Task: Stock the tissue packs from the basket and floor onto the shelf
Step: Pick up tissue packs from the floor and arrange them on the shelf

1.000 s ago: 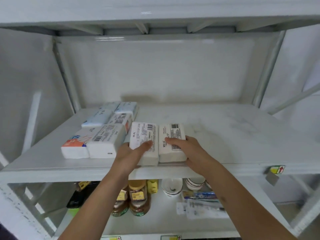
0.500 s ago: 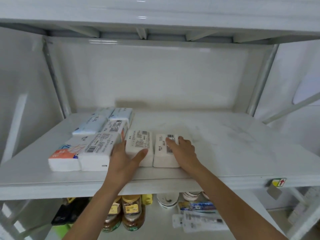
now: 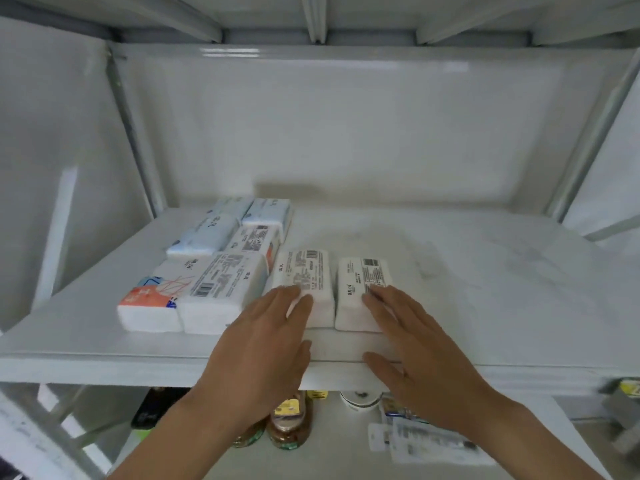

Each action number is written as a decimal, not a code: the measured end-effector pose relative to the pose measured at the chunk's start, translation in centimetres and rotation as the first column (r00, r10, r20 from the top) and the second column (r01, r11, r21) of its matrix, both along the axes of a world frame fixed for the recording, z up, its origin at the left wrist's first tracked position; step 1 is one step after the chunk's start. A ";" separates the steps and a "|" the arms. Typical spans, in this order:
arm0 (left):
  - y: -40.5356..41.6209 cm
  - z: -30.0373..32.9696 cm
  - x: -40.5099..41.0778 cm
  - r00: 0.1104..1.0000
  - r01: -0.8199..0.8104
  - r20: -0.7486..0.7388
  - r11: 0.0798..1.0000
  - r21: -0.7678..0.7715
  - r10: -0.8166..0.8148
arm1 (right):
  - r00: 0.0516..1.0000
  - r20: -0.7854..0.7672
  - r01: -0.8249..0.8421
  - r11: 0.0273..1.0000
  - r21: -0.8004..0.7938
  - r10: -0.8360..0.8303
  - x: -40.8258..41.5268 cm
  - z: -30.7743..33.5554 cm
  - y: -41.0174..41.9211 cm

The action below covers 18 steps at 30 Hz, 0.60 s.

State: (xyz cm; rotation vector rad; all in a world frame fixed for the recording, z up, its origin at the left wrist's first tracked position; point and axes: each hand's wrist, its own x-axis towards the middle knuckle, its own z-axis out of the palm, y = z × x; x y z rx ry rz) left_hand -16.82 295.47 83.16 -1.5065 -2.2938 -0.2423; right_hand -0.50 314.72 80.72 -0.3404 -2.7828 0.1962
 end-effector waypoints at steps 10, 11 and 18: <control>7.0 4.8 -5.6 0.963 0.008 0.252 0.929 -0.370 0.092 | 0.984 0.175 0.059 0.995 -0.077 -0.044 -5.9 1.7 3.9; 7.8 5.1 -6.5 0.961 0.004 0.257 0.922 -0.387 0.104 | 0.982 0.184 0.060 0.995 -0.085 -0.043 -6.7 1.8 4.5; 12.1 5.5 -11.1 0.938 -0.014 0.313 0.921 -0.389 0.146 | 0.970 0.235 0.100 0.986 -0.134 -0.067 -11.3 2.8 7.4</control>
